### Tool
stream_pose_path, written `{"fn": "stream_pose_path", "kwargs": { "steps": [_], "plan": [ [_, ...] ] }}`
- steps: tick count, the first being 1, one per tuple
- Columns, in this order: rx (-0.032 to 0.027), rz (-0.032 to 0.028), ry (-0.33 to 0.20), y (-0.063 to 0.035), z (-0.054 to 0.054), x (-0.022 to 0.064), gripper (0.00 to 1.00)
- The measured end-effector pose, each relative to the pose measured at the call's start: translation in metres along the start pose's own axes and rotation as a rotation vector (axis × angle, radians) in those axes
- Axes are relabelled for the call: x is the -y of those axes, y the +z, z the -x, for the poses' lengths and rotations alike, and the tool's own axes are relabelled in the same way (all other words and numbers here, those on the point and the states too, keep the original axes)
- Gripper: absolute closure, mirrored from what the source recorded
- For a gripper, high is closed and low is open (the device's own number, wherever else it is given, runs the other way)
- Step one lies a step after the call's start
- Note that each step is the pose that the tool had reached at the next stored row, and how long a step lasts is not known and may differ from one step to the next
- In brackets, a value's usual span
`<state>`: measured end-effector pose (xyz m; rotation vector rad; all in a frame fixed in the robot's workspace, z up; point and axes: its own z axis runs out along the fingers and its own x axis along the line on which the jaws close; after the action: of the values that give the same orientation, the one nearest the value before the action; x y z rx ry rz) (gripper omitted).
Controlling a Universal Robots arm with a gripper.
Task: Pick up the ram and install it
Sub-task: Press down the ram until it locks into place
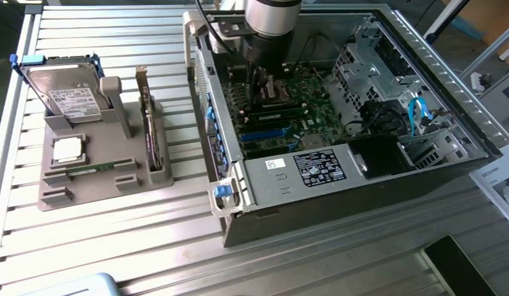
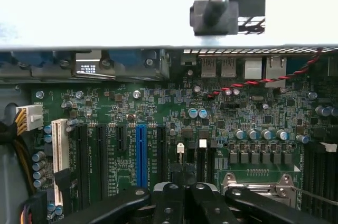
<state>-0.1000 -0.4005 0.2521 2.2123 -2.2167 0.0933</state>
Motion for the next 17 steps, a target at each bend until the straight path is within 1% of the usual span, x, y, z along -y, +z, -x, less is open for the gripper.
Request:
{"fn": "stream_pose_path", "kwargs": {
  "steps": [3, 17],
  "plan": [
    [0.0001, 0.0000, 0.000, -0.0048, 0.000, 0.0002, 0.89],
    [0.0001, 0.0000, 0.000, -0.0162, -0.001, 0.0006, 0.89]
  ]
}}
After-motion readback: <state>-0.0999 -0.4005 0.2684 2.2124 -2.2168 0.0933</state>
